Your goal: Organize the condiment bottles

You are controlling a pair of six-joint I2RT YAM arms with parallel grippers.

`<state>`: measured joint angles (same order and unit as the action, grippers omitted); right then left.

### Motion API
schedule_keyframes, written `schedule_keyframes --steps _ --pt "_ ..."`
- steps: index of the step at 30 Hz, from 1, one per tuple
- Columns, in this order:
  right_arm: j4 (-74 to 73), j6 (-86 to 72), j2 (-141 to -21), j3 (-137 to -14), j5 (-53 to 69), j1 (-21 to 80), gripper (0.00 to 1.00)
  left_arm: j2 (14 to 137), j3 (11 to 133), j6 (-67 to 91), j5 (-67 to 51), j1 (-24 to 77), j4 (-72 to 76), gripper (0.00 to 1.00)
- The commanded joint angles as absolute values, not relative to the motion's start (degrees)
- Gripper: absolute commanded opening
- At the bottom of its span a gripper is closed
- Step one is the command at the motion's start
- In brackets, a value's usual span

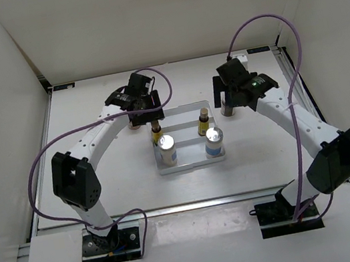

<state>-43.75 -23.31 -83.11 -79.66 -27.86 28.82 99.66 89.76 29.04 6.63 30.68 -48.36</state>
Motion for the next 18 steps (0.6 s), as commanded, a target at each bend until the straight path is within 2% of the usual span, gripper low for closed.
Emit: schedule_keyframes --steps 1,3,6,14,18 --pt "-44.64 -21.63 -83.57 -80.94 -25.94 25.24 1.00 98.09 89.12 29.62 7.73 31.03 -45.79 0.82" --pt "-44.65 -20.31 -85.42 -82.08 -24.18 22.07 1.00 98.09 89.12 29.62 8.26 31.03 -45.79 0.92" --pt "-44.65 -17.41 -89.72 -84.54 -18.91 17.94 1.00 95.72 89.74 29.09 9.58 31.03 -45.79 1.00" --pt "-46.49 -14.15 -104.32 -92.98 -14.42 15.73 1.00 87.72 91.85 22.86 13.79 26.56 -49.30 1.00" --pt "-44.21 -13.54 -107.84 -94.31 -12.05 14.59 1.00 84.64 87.91 20.93 15.12 22.68 -49.31 1.00"
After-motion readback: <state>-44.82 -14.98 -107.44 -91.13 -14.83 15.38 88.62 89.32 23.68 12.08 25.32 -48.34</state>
